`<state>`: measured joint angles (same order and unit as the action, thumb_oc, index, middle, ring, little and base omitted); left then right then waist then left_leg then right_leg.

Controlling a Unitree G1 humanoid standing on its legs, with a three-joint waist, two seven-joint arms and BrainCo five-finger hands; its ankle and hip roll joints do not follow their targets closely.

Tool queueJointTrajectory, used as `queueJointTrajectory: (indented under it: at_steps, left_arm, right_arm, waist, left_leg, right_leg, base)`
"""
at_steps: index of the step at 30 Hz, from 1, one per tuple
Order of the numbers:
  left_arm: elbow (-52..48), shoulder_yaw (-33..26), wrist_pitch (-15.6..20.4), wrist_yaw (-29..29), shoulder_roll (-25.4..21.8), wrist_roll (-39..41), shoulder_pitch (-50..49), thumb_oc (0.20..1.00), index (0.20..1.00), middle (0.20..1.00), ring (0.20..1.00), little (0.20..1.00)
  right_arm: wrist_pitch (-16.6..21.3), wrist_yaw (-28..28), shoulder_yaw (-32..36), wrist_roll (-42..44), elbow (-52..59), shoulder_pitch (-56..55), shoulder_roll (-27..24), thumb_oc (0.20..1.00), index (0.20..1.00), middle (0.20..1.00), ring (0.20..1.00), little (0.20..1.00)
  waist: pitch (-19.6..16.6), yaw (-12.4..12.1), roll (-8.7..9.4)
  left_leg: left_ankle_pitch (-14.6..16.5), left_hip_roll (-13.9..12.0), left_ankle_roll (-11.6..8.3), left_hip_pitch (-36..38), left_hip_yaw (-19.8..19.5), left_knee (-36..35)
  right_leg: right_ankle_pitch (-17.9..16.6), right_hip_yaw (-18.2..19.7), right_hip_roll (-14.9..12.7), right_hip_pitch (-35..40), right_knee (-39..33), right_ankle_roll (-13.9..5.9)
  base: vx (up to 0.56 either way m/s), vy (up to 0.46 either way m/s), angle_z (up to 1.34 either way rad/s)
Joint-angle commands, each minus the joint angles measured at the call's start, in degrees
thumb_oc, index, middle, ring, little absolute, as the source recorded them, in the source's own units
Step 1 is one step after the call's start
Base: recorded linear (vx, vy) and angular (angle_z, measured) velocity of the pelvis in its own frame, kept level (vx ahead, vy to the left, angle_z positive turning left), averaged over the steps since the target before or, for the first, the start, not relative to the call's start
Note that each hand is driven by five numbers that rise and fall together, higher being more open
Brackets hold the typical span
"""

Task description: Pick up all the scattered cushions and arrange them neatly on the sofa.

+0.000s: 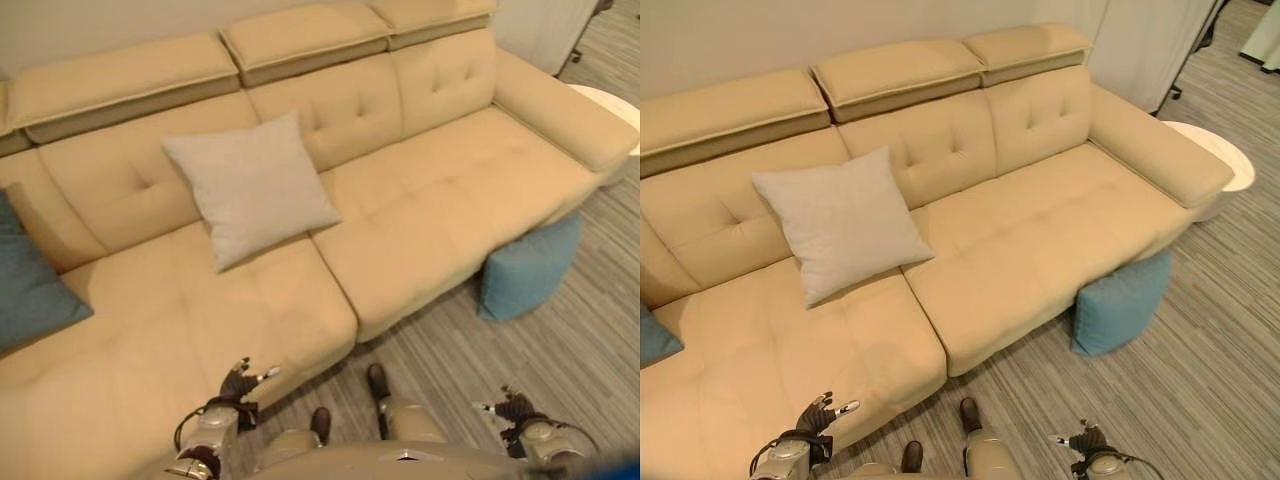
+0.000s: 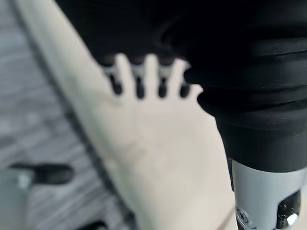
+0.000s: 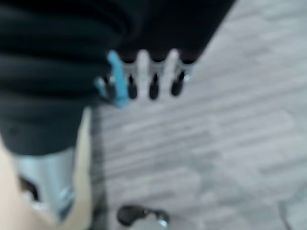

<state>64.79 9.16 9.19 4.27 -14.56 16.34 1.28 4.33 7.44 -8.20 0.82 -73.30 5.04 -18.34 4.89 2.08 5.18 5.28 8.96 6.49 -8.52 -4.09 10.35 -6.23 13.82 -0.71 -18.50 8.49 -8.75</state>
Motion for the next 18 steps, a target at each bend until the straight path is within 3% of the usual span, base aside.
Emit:
queueJointTrajectory:
  at_steps: [1,4,7,9,13,17,18]
  left_arm:
    - [1.19,-2.50,0.10,0.53,-2.17,-1.58,1.72,1.000,1.000,1.000,1.000,1.000]
    - [4.06,-3.55,-1.29,-0.48,-1.65,-2.90,0.39,1.000,1.000,1.000,1.000,1.000]
    - [5.10,-4.36,-1.68,-0.59,-1.51,-3.17,-0.01,1.000,1.000,1.000,1.000,1.000]
    - [5.70,-4.74,-2.20,-0.61,-1.11,-3.31,-0.26,1.000,1.000,1.000,1.000,1.000]
    - [6.43,-4.70,-2.35,-0.80,-0.73,-4.06,-0.13,1.000,1.000,1.000,1.000,1.000]
    - [6.03,-3.69,-2.67,-0.96,-0.76,-4.58,1.34,1.000,1.000,1.000,1.000,1.000]
    - [5.97,-2.79,-2.72,-1.10,-0.69,-5.08,1.71,1.000,1.000,1.000,1.000,1.000]
  right_arm:
    - [0.87,1.08,-2.58,-1.20,2.68,1.81,-2.38,1.000,1.000,1.000,1.000,1.000]
    - [0.81,0.81,-1.87,-1.79,1.98,0.69,-1.62,1.000,1.000,1.000,1.000,1.000]
    - [0.78,0.76,-0.81,-1.18,1.72,0.29,-1.38,1.000,1.000,1.000,1.000,1.000]
    - [0.35,0.80,-0.53,-1.00,1.40,0.09,-1.01,1.000,1.000,1.000,1.000,1.000]
    - [0.65,0.82,-0.41,0.29,2.02,-0.31,-0.69,1.000,1.000,1.000,1.000,1.000]
    - [0.90,0.93,0.28,3.07,2.03,-1.48,-0.06,1.000,1.000,1.000,1.000,1.000]
    - [0.70,0.78,0.19,3.40,1.62,-1.84,0.07,1.000,1.000,1.000,1.000,1.000]
  waist:
    - [3.02,-2.85,-1.85]
    - [1.34,-3.74,-2.43]
    - [0.60,-4.72,-2.63]
    - [-0.13,-5.96,-2.24]
    - [-0.62,-4.84,-1.69]
    - [0.96,-3.06,-0.64]
    - [1.73,-3.20,-0.26]
  left_leg:
    - [-0.52,-4.15,-6.99,6.90,0.51,-5.34]
    - [-2.20,-5.45,-6.64,7.08,3.18,-7.67]
    - [-2.64,-6.27,-6.63,7.29,5.21,-8.43]
    - [-2.68,-6.44,-6.93,6.74,7.19,-8.12]
    - [-3.24,-6.65,-7.70,7.19,8.50,-8.64]
    - [-4.13,-7.80,-9.94,3.87,7.93,-0.19]
    - [-4.70,-7.40,-10.17,1.82,5.66,3.66]
  right_leg:
    - [1.44,-19.09,-5.43,6.53,-3.41,-1.21]
    - [5.95,-24.92,-5.05,10.72,1.52,0.37]
    - [7.90,-28.07,-5.56,13.79,2.53,0.70]
    - [8.45,-30.39,-5.98,17.23,-0.70,0.34]
    - [7.78,-27.44,-3.80,18.23,-6.11,0.68]
    - [6.11,-24.28,-2.07,20.17,-11.19,2.20]
    - [5.65,-22.95,-1.83,20.74,-11.76,2.76]
  base:
    - [-0.18,0.087,-2.05]
    - [-0.16,0.026,-0.90]
    - [-0.11,-0.034,-0.59]
    - [-0.12,-0.074,-0.56]
    - [-0.03,-0.147,-0.58]
    - [-0.09,-0.170,0.14]
    - [-0.03,-0.056,-0.25]
